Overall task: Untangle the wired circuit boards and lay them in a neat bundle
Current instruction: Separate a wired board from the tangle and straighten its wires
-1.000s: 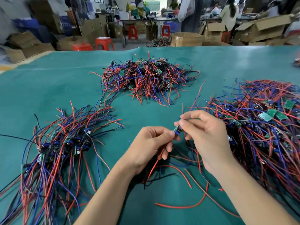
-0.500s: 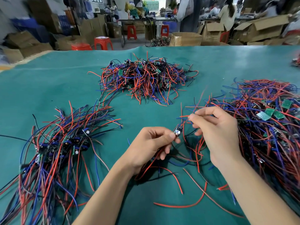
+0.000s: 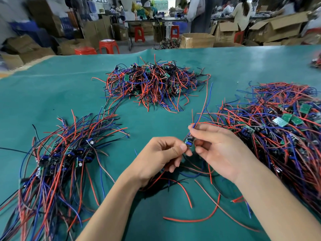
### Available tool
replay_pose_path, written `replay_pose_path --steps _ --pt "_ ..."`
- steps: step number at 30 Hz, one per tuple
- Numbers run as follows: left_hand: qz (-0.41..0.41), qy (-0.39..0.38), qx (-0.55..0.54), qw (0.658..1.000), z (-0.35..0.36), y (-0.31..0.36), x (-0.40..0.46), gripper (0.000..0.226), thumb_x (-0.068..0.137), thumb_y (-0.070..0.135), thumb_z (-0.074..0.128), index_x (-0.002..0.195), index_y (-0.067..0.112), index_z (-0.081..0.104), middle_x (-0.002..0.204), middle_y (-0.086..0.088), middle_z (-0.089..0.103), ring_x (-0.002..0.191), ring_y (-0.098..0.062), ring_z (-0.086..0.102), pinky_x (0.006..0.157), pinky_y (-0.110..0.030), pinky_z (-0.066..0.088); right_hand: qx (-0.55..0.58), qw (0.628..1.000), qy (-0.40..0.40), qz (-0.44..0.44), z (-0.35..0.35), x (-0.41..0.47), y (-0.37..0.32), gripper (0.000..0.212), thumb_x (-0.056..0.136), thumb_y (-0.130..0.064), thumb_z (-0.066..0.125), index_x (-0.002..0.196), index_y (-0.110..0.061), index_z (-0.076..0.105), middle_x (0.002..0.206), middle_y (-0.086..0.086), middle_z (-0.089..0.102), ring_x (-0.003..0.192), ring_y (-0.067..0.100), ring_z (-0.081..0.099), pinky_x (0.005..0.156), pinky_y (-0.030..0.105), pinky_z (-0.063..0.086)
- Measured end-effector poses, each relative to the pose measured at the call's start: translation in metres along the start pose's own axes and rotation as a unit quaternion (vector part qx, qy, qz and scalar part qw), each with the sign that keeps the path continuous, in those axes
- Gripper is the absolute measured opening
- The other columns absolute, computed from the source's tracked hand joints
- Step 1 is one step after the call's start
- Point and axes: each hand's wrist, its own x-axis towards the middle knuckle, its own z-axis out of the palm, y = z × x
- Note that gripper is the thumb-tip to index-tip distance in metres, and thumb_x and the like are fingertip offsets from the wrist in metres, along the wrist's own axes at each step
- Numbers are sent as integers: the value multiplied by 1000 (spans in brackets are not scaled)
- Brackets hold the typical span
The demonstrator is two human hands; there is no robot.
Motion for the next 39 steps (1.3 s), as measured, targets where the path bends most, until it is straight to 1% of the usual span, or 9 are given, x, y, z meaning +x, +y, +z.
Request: replay_pose_path --steps 4,8,16,21,25,29,32,35,39 --pt "-1 -12 7 1000 0 0 0 23 95 33 61 88 16 73 58 0 53 46 -11 43 47 -19 33 -93 992 47 -75 -1 0 3 4 83 -11 77 82 -8 75 72 6 64 64 17 54 51 22 43" --pt "-2 -25 21 999 0 1 0 24 96 33 60 87 15 72 58 -1 52 45 -12 41 47 -25 28 -438 821 217 -295 -3 2 3 18 88 -21 76 72 -21 70 62 -13 67 61 2 62 67 19 48" --pt "-15 -52 26 998 1 2 -2 23 94 35 63 85 16 73 55 0 51 48 -14 39 48 -27 28 -436 733 365 -373 -34 6 -20 12 90 -27 73 82 -18 71 71 -3 66 71 23 69 79 37 53" --pt "-15 -53 21 998 1 2 -2 22 95 34 62 86 17 72 57 0 53 47 -12 41 47 -21 31 -197 819 362 -399 -40 12 -25 6 93 -20 68 87 -20 68 65 -3 66 50 12 62 48 30 49" --pt "-2 -9 -13 1000 1 1 -1 20 99 25 59 87 15 71 60 0 56 48 -11 44 48 -19 32 -58 817 390 -421 -37 7 -34 9 95 -18 59 88 -23 58 66 -4 63 44 9 56 36 23 39" --pt "14 29 -75 997 3 1 1 17 95 23 56 93 11 68 69 -3 60 53 -11 49 52 -17 38 -247 899 225 -283 -14 3 -14 22 84 -39 65 79 -19 70 60 -5 67 51 9 61 44 25 41" --pt "16 21 -79 996 3 2 -1 24 98 15 54 84 21 72 73 -5 62 57 -12 52 55 -18 41 -417 869 73 -256 8 -2 7 22 85 -44 71 83 -23 76 72 -11 74 66 6 69 60 24 50" --pt "1 8 -73 997 2 5 -3 27 100 13 53 82 20 73 68 -6 61 52 -13 50 52 -18 38 -407 862 46 -298 7 -3 8 8 89 -22 77 81 -23 76 68 -11 73 66 5 67 68 19 48" --pt "-19 -14 -58 998 -1 9 -3 20 94 25 59 90 14 74 57 -5 59 43 -13 44 46 -22 31 -335 880 92 -323 6 -2 5 9 82 -30 74 81 -22 77 69 -14 73 63 2 64 64 22 49"
